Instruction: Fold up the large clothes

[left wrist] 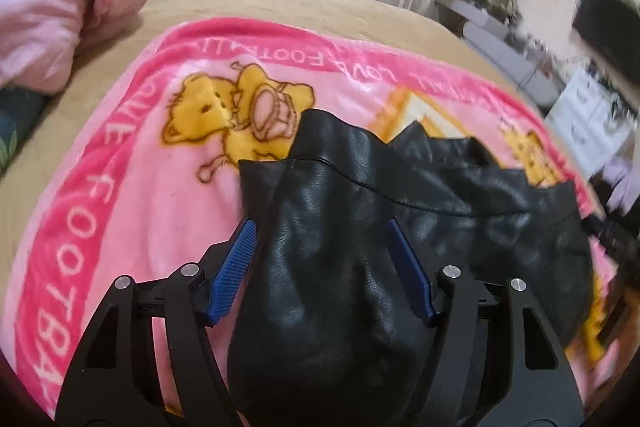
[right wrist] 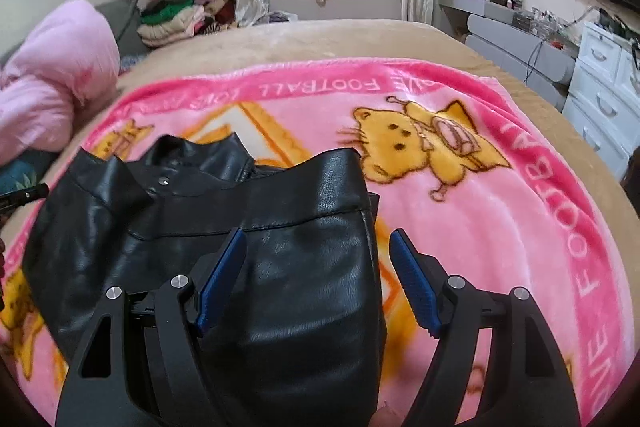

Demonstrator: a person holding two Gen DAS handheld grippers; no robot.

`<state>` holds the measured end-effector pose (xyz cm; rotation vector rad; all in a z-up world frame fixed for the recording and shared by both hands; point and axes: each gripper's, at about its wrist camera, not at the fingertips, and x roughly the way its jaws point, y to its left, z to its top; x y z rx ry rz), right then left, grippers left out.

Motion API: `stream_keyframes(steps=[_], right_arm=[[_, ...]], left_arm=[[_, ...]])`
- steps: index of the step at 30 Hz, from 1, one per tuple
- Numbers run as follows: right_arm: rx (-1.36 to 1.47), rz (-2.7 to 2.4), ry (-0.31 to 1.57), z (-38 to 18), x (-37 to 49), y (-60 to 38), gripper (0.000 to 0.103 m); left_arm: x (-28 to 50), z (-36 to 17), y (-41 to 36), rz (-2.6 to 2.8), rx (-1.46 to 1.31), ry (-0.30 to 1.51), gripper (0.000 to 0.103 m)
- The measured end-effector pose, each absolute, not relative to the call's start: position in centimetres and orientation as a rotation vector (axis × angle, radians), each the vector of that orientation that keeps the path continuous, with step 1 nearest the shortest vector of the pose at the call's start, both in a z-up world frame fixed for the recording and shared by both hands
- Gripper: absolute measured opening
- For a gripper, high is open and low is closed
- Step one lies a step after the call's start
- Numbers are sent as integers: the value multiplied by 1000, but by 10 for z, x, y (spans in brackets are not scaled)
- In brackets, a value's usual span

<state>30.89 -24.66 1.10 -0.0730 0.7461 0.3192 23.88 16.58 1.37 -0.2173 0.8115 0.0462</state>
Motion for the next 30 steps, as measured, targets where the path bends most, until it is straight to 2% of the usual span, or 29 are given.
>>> stream_keyframes(steps=[2,3,4,5,6,9,15,18,22,26,27,30], right_arm=[[-110,305,758,4,316,-240,59],[-121,300,761,2,318,-238,53],[-127,299,765,0,319,-237,46],[-136,294,768,-3,320,-235,39],[-142,287,767,-5,320,-236,23],[-119,285,735,0,316,-240,11],[88,331,607,49,310,-268,8],[101,319,581,62,321,-267,8],[106,308,615,51,344,-258,8],[58,234,695,22,362,-250,8],[65,223,722,14,365,-251,8],[79,207,765,-4,369,-253,12]], left_arm=[[241,9,159,58,-161,812,57],[242,7,158,66,-144,815,48],[242,5,156,81,-118,817,34],[243,4,156,92,-107,817,27],[243,3,156,109,-91,812,15],[240,11,161,110,-102,774,6],[231,55,183,64,-227,628,1],[238,66,188,89,-237,580,0],[249,68,200,120,-251,562,0],[256,53,202,69,-265,636,0],[255,51,202,74,-260,646,1],[262,34,206,43,-308,736,61]])
